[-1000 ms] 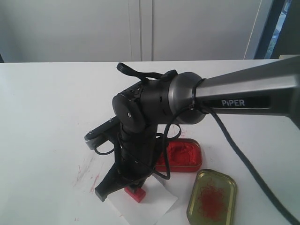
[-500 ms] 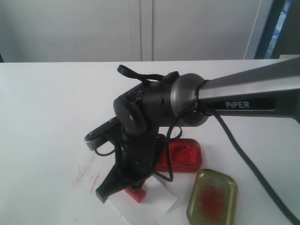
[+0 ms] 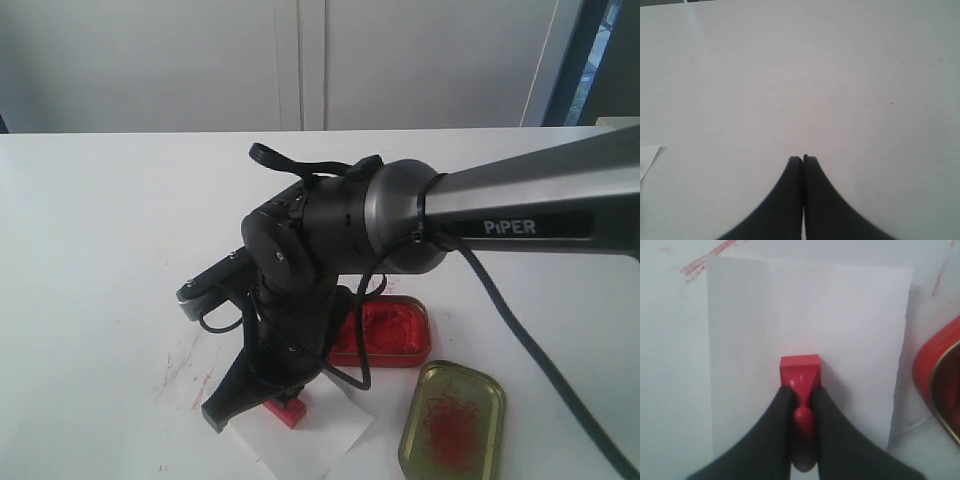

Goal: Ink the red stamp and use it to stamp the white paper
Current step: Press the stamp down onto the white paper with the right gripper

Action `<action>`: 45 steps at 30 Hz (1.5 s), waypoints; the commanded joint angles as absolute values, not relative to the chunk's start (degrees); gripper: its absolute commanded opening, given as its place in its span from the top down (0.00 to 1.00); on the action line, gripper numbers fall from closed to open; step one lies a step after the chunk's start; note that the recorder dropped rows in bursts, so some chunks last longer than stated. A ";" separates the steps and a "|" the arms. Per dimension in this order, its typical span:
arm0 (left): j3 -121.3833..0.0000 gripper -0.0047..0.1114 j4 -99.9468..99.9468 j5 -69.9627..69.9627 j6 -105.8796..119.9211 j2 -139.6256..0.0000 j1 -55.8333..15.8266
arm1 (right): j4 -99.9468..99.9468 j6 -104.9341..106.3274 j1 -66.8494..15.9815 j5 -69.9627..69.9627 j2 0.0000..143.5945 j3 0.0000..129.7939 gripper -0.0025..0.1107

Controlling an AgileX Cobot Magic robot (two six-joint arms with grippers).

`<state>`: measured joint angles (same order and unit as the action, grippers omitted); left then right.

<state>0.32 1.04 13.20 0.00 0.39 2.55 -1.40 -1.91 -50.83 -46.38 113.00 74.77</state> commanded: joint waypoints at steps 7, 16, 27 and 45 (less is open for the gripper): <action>0.00 0.96 1.61 13.27 0.00 0.00 2.67 | 0.00 -1.94 -50.79 -46.19 110.39 74.70 0.98; 0.00 0.96 1.61 13.27 0.00 0.00 2.67 | 0.00 -1.94 -50.79 -46.30 107.93 74.70 0.98; 0.00 0.96 1.61 13.27 0.00 0.00 2.67 | 0.00 -2.36 -50.79 -46.89 108.05 74.57 0.98; 0.00 0.96 1.61 13.27 0.00 0.00 2.67 | 0.00 -3.31 -50.79 -44.58 109.98 74.10 0.98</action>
